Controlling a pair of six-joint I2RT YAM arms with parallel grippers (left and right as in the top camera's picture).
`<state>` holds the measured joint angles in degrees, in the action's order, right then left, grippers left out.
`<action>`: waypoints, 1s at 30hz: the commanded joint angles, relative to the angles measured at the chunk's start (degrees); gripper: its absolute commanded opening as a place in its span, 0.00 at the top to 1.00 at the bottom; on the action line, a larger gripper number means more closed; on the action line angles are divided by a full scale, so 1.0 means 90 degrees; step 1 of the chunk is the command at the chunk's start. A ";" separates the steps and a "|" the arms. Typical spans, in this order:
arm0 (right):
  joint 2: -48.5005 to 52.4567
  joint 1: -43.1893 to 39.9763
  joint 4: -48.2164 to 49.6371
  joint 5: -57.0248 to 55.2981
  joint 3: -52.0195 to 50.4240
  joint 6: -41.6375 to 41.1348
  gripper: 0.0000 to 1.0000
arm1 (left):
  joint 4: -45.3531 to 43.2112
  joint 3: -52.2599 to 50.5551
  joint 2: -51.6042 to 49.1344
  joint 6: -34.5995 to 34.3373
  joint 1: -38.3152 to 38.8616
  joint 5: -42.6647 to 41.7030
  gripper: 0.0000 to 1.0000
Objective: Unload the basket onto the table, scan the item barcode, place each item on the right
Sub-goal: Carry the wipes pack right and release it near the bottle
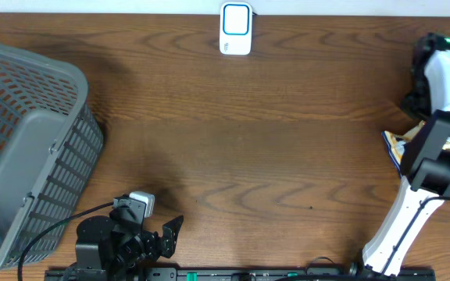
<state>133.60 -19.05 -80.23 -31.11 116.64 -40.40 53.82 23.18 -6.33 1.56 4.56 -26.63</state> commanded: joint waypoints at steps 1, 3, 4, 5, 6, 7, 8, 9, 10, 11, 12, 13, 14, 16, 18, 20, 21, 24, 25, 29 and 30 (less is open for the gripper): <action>-0.0274 -0.0245 -0.0228 0.0695 0.0559 -0.0153 0.01 | 0.0015 0.0056 0.0019 0.0063 -0.0010 0.0034 0.02; -0.0478 -0.0308 -0.0391 0.1146 0.0838 -0.0202 0.01 | 0.0015 0.0056 0.0017 0.0063 -0.0010 0.0032 0.02; -0.0646 -0.0321 -0.0444 0.1392 0.0952 -0.0209 0.01 | 0.0015 0.0056 0.0017 0.0063 -0.0010 0.0032 0.02; -0.0787 -0.0318 -0.0486 0.1569 0.1015 -0.0231 0.01 | 0.0017 0.0056 0.0017 0.0063 -0.0010 0.0034 0.02; -0.0974 -0.0304 -0.0505 0.1756 0.1066 -0.0250 0.01 | 0.0015 0.0056 0.0017 0.0063 -0.0010 0.0032 0.02; -0.1260 -0.0279 -0.0505 0.1960 0.1088 -0.0257 0.01 | 0.0015 0.0056 0.0017 0.0063 -0.0010 0.0032 0.02; -0.1496 -0.0250 -0.0488 0.2064 0.1088 -0.0270 0.01 | 0.0015 0.0056 0.0017 0.0063 -0.0010 0.0032 0.02; -0.1732 -0.0214 -0.0459 0.2164 0.1088 -0.0270 0.01 | 0.0017 0.0056 0.0017 0.0063 -0.0010 0.0032 0.02; -0.1957 -0.0177 -0.0425 0.2229 0.1088 -0.0267 0.01 | 0.0015 0.0056 0.0017 0.0063 -0.0010 0.0032 0.02; -0.2249 -0.0121 -0.0384 0.2283 0.1088 -0.0267 0.01 | 0.0017 0.0056 0.0019 0.0063 -0.0010 0.0032 0.02; -0.2436 -0.0083 -0.0359 0.2297 0.1088 -0.0267 0.01 | 0.0015 0.0056 0.0017 0.0063 -0.0010 0.0032 0.02; -0.2681 -0.0017 -0.0347 0.2307 0.1088 -0.0265 0.01 | 0.0015 0.0056 0.0017 0.0063 -0.0010 0.0034 0.02; -0.2883 0.0046 -0.0347 0.2307 0.1088 -0.0265 0.01 | 0.0015 0.0056 0.0017 0.0063 -0.0010 0.0034 0.02; -0.3286 0.0194 -0.0347 0.2307 0.1088 -0.0265 0.01 | 0.0017 0.0056 0.0017 0.0063 -0.0010 0.0032 0.02; -0.3648 0.0338 -0.0330 0.2307 0.1088 -0.0267 0.01 | 0.0015 0.0056 0.0017 0.0063 -0.0010 0.0032 0.02; -0.3946 0.0442 -0.0316 0.2305 0.1088 -0.0267 0.01 | 0.0015 0.0056 0.0017 0.0063 -0.0010 0.0032 0.02; -0.4070 0.0488 -0.0304 0.2305 0.1088 -0.0267 0.01 | 0.0015 0.0056 0.0017 0.0063 -0.0010 0.0034 0.02; -0.4430 0.0578 -0.0289 0.2305 0.1088 -0.0267 0.01 | 0.0015 0.0056 0.0017 0.0063 -0.0010 0.0032 0.02; -0.4527 0.0585 -0.0291 0.2307 0.1088 -0.0267 0.01 | 0.0017 0.0056 0.0017 0.0063 -0.0010 0.0034 0.02; -0.4847 0.0593 -0.0330 0.2501 0.1088 -0.0267 0.01 | 0.0017 0.0056 0.0019 0.0063 -0.0010 0.0034 0.02; -0.4918 0.0593 -0.0355 0.2603 0.1088 -0.0265 0.01 | 0.0015 0.0056 0.0017 0.0063 -0.0010 0.0034 0.02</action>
<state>91.64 -14.00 -82.98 -9.65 126.28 -41.93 53.82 23.18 -6.33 1.56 4.56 -26.63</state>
